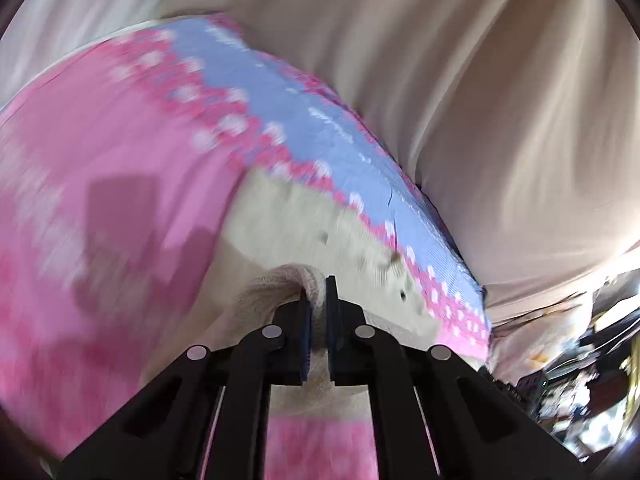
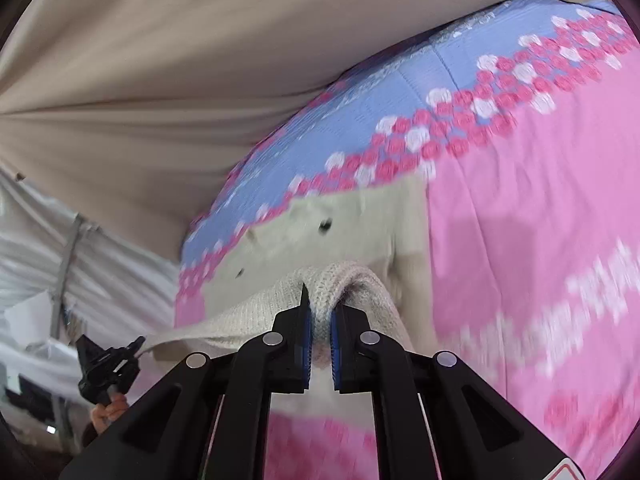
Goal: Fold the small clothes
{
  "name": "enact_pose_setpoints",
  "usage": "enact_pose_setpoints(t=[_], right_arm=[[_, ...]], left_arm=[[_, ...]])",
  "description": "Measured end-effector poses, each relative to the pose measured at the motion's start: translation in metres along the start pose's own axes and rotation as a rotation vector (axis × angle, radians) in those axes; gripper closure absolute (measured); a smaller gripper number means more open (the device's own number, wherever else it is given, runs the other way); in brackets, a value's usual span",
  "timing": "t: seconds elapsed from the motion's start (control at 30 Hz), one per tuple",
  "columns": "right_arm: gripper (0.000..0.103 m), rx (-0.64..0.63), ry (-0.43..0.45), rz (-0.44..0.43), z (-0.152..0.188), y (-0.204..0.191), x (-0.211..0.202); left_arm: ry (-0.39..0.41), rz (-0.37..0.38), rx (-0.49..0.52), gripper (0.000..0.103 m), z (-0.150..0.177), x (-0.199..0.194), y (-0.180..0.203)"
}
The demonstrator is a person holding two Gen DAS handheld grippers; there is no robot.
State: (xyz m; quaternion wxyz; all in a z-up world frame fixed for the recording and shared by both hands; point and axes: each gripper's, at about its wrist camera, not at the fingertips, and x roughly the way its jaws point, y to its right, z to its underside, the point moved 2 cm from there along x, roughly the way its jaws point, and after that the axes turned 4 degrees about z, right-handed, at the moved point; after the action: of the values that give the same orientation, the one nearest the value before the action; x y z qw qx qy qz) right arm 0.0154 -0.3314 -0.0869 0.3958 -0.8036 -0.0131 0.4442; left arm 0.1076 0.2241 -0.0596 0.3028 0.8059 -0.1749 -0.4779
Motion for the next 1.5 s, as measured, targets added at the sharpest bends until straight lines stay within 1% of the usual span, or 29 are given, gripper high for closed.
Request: enact_pose_setpoints(t=[0.03,0.13,0.27,0.37,0.43,0.5,0.53,0.57,0.6,0.63,0.67,0.7,0.77,0.9,1.03,1.07,1.1,1.13,1.17,1.2,1.23,1.27,1.3,1.33,1.37,1.4,1.43,1.47,1.5], right_arm=[[0.097,0.027,-0.005,0.007,-0.009,0.004,0.017],[0.096,0.079,-0.003,0.055,-0.031,0.015,0.057],[0.096,0.138,0.026,0.084,-0.045,0.029,0.093],[0.095,0.168,0.009,0.125,-0.052,0.036,0.115],[0.092,0.189,-0.032,0.135,-0.054,0.035,0.121],[0.087,0.145,-0.002,0.121,-0.055,0.020,0.102],[0.084,0.105,0.035,0.107,-0.054,0.011,0.086],[0.082,0.077,0.062,0.105,-0.051,0.003,0.074],[0.064,0.039,0.102,0.133,-0.045,-0.005,0.057],[0.034,0.013,0.134,0.168,-0.039,-0.010,0.045],[0.028,-0.046,0.177,0.226,-0.026,-0.018,0.030],[0.028,-0.100,0.181,0.252,-0.018,-0.024,0.025],[0.028,-0.190,0.170,0.335,0.002,-0.027,0.022],[0.028,-0.178,0.088,0.358,0.021,-0.013,0.044],[0.028,-0.163,0.035,0.371,0.019,0.000,0.075],[0.030,-0.159,0.021,0.363,0.016,0.001,0.084],[0.046,-0.160,0.002,0.340,0.013,0.001,0.093],[0.084,-0.164,-0.017,0.348,0.011,0.000,0.100],[0.092,-0.170,-0.028,0.358,0.010,-0.004,0.102],[0.092,-0.173,0.006,0.335,0.008,-0.011,0.094],[0.092,-0.179,0.048,0.310,0.005,-0.019,0.083],[0.092,-0.191,0.096,0.301,0.002,-0.027,0.071],[0.092,-0.198,0.129,0.297,-0.002,-0.031,0.063],[0.092,-0.195,0.126,0.305,-0.006,-0.028,0.067],[0.092,-0.186,0.098,0.321,-0.009,-0.022,0.077],[0.087,-0.179,0.037,0.345,-0.010,-0.012,0.095],[0.085,-0.179,-0.037,0.409,-0.009,0.000,0.115],[0.086,-0.181,-0.058,0.432,-0.007,0.005,0.122],[0.086,-0.180,-0.015,0.424,-0.007,0.000,0.112]], left_arm=[[0.003,-0.030,0.014,0.098,-0.020,0.025,0.000],[0.009,-0.066,0.025,0.098,-0.052,0.076,-0.003],[0.017,-0.076,0.001,0.098,-0.082,0.133,-0.014],[0.011,-0.133,0.022,0.094,-0.087,0.162,-0.020],[-0.033,-0.197,0.011,0.091,-0.089,0.178,-0.027],[-0.047,-0.187,-0.022,0.087,-0.091,0.173,-0.027],[-0.023,-0.168,-0.030,0.076,-0.092,0.161,-0.022],[0.016,-0.170,-0.001,0.068,-0.091,0.145,-0.013],[0.060,-0.184,0.043,0.052,-0.091,0.129,-0.004],[0.096,-0.195,0.085,0.032,-0.089,0.115,0.005],[0.137,-0.202,0.140,0.021,-0.082,0.093,0.016],[0.147,-0.200,0.166,0.009,-0.074,0.081,0.021],[0.126,-0.195,0.228,0.009,-0.057,0.073,0.026],[0.060,-0.248,0.288,0.009,-0.017,0.088,0.016],[0.025,-0.423,0.283,0.010,-0.017,0.129,-0.005],[0.016,-0.436,0.267,0.013,-0.019,0.140,-0.011],[0.011,-0.426,0.261,0.026,-0.021,0.146,-0.015],[-0.009,-0.411,0.267,0.057,-0.024,0.156,-0.019],[-0.037,-0.392,0.265,0.077,-0.028,0.161,-0.021],[-0.053,-0.367,0.249,0.093,-0.031,0.162,-0.022],[-0.030,-0.342,0.235,0.094,-0.035,0.155,-0.018],[0.037,-0.321,0.254,0.095,-0.042,0.141,-0.008],[0.072,-0.323,0.275,0.095,-0.048,0.133,-0.002],[0.088,-0.330,0.285,0.094,-0.055,0.129,0.002],[0.074,-0.336,0.279,0.094,-0.058,0.134,0.000],[0.040,-0.363,0.272,0.092,-0.061,0.143,-0.005],[0.001,-0.397,0.268,0.092,-0.061,0.154,-0.010],[-0.036,-0.423,0.264,0.091,-0.060,0.164,-0.015],[-0.044,-0.423,0.261,0.090,-0.059,0.166,-0.017]])
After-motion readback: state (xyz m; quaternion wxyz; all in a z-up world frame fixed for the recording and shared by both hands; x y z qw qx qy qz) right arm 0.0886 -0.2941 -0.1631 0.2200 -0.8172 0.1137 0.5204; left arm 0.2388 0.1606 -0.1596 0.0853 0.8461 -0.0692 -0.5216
